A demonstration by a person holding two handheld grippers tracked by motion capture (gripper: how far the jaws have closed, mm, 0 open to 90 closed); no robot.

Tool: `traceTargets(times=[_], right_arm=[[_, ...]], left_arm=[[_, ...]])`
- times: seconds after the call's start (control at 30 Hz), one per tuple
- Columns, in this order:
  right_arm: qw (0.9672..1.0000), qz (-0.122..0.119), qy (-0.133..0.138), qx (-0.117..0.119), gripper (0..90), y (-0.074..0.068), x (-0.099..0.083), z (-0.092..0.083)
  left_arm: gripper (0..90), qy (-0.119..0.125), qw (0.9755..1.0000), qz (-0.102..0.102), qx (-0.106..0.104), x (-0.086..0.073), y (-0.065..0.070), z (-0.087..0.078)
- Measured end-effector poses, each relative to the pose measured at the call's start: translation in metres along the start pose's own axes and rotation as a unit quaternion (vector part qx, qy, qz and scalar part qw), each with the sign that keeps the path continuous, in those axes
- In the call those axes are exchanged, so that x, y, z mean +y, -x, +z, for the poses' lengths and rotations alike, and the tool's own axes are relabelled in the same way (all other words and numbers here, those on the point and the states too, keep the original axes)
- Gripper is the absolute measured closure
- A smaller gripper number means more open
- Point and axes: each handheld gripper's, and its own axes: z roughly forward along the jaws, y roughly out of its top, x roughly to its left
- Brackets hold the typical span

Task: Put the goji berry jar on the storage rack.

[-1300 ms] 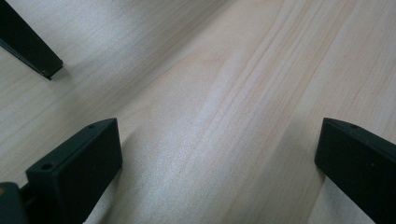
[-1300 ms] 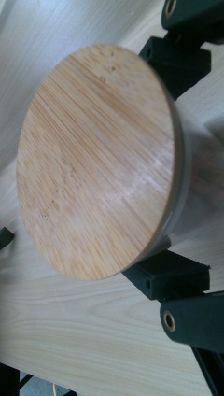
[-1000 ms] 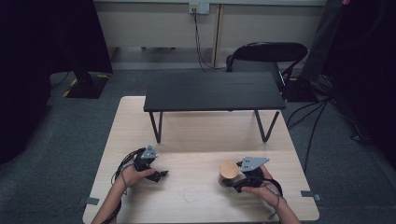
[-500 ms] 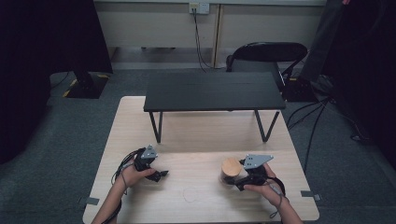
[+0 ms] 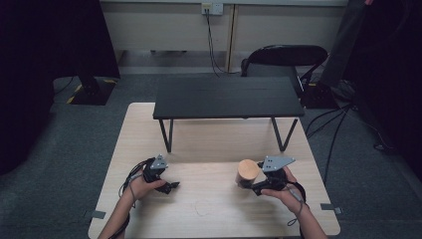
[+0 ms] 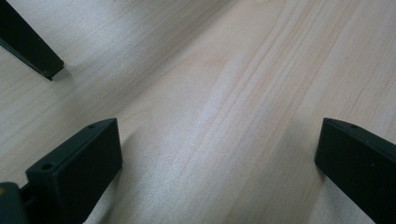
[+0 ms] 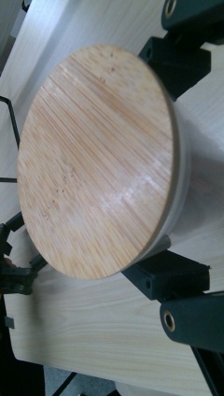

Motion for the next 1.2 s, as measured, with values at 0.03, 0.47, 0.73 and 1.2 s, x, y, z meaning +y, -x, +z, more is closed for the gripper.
traceTargets(times=[0.03,0.47,0.73,1.2], right_arm=[[1.0000,0.001,0.002,-0.002,25.6,0.000,0.002,-0.001],[0.9999,0.006,-0.004,-0.010,25.6,0.005,0.036,-0.004],[0.9996,0.016,0.004,-0.024,25.6,0.012,0.058,-0.009],[0.9981,0.032,0.014,-0.051,25.7,0.028,0.111,-0.027]], left_arm=[[0.0,0.000,1.0000,0.000,0.000,0.000,0.000,0.000],[0.0,-0.001,1.0000,0.001,0.000,0.000,0.000,0.000],[0.0,0.000,1.0000,0.000,0.000,0.000,0.000,0.000],[0.0,0.000,1.0000,0.000,0.000,0.000,0.000,0.000]])
